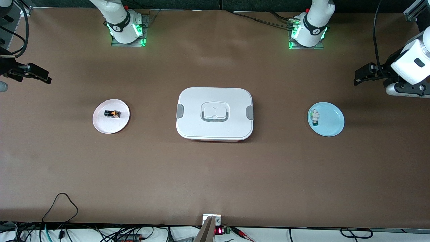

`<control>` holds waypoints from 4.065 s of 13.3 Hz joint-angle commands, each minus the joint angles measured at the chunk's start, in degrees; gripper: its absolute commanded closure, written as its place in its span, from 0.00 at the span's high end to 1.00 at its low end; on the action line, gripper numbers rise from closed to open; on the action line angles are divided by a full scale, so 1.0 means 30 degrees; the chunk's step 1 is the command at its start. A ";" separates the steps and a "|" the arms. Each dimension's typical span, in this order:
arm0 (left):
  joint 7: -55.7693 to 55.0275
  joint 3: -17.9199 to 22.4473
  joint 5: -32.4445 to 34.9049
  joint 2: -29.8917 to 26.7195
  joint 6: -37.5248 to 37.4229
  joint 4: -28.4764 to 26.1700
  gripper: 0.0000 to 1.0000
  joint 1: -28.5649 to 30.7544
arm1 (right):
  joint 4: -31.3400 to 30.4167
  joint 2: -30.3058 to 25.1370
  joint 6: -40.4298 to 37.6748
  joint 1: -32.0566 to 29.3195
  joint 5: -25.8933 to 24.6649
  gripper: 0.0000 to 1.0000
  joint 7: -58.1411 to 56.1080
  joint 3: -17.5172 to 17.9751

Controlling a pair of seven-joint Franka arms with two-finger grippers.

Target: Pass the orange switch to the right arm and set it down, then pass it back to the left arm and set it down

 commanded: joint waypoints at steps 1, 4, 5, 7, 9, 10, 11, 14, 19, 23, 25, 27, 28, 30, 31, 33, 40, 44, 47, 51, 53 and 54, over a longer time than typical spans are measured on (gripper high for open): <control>0.0265 -0.0056 0.0099 -0.0039 0.0280 0.0063 1.00 -0.0008 | 0.0399 0.0478 -0.0424 -0.0064 0.0097 1.00 -0.0224 0.0051; 0.0964 -0.0027 0.0099 -0.0039 0.0280 0.0063 1.00 0.0050 | 0.0398 0.0917 -0.0453 -0.0065 0.0097 1.00 -0.0253 0.0051; 0.1142 0.0002 0.0099 -0.0039 0.0310 0.0063 1.00 0.0051 | 0.0398 0.1180 -0.0453 -0.0035 0.0097 1.00 -0.0282 0.0051; 0.1144 0.0002 0.0099 -0.0068 0.0252 0.0063 1.00 0.0051 | 0.0282 0.1330 -0.0511 -0.0064 0.0271 1.00 -0.0253 0.0051; 0.1115 0.0002 0.0099 -0.0068 0.0164 0.0063 1.00 0.0051 | 0.0252 0.1708 -0.0687 -0.0035 0.0447 1.00 -0.0253 0.0138; 0.1115 -0.0027 0.0099 -0.0068 0.0106 0.0063 1.00 0.0051 | 0.0165 0.1768 -0.0978 0.0255 0.0448 1.00 -0.0195 0.0168; 0.1115 -0.0027 0.0099 -0.0068 0.0105 0.0063 1.00 0.0051 | 0.0164 0.2001 -0.0836 0.0519 0.0448 1.00 -0.0108 0.0139; 0.0998 -0.0056 0.0128 -0.0068 0.0193 0.0063 1.00 0.0021 | 0.0193 0.3259 0.0130 0.0492 0.0390 1.00 0.0010 0.0110; 0.0998 -0.0027 0.0099 -0.0068 0.0164 0.0092 1.00 0.0021 | -0.0706 0.4846 0.1942 0.0696 0.0184 1.00 0.0097 0.0109; 0.0998 -0.0027 0.0099 -0.0068 0.0193 0.0092 1.00 0.0021 | -0.3782 0.4729 0.5191 0.0582 0.0331 1.00 0.0977 0.0139; 0.1027 -0.0027 0.0070 -0.0068 0.0164 0.0092 1.00 0.0021 | -0.4638 0.4728 0.6601 0.0668 0.0244 1.00 0.0948 0.0139; 0.1085 0.0002 0.0070 -0.0039 0.0164 0.0092 1.00 0.0021 | -0.4670 0.4786 0.7483 0.0814 0.0156 1.00 0.0714 0.0139; 0.1085 0.0002 0.0099 -0.0039 0.0164 0.0092 1.00 0.0021 | -0.4699 0.4816 0.7602 0.0815 0.0184 1.00 0.0714 0.0139; 0.1115 0.0002 0.0070 -0.0039 0.0164 0.0092 1.00 0.0021 | -0.4699 0.5020 0.7691 0.0931 0.0243 1.00 0.0684 0.0139; 0.1144 0.0002 0.0099 -0.0039 0.0164 0.0092 1.00 0.0021 | -0.4699 0.5311 0.7778 0.1193 0.0127 1.00 0.0597 0.0139; 0.1144 0.0002 0.0099 -0.0039 0.0164 0.0092 1.00 0.0021 | -0.5107 0.5518 0.8274 0.1779 0.0068 1.00 0.0800 0.0110; 0.1173 0.0031 0.0099 -0.0039 0.0134 0.0092 1.00 0.0051 | -0.6366 0.6602 1.0209 0.1986 -0.1862 1.00 0.0626 0.0139; 0.1173 0.0031 0.0099 -0.0039 0.0134 0.0092 1.00 0.0051 | -0.7772 0.6836 1.1905 0.2367 -0.1983 1.00 0.0977 0.0109; 0.1173 0.0031 0.0099 -0.0039 0.0164 0.0092 1.00 0.0080 | -0.8621 0.7129 1.3312 0.2397 -0.1983 1.00 0.0948 0.0110; 0.1173 0.0031 0.0099 -0.0039 0.0134 0.0092 1.00 0.0109 | -0.9328 0.7451 1.4429 0.2338 -0.1954 1.00 0.0948 0.0109; 0.1173 0.0031 0.0070 -0.0039 0.0164 0.0092 1.00 0.0080 | -0.9357 0.7453 1.4400 0.2280 -0.1896 1.00 0.1006 0.0109; 0.1173 0.0031 0.0099 -0.0039 0.0164 0.0092 1.00 0.0109 | -0.9357 0.7453 1.4400 0.2134 -0.1809 1.00 0.1297 0.0080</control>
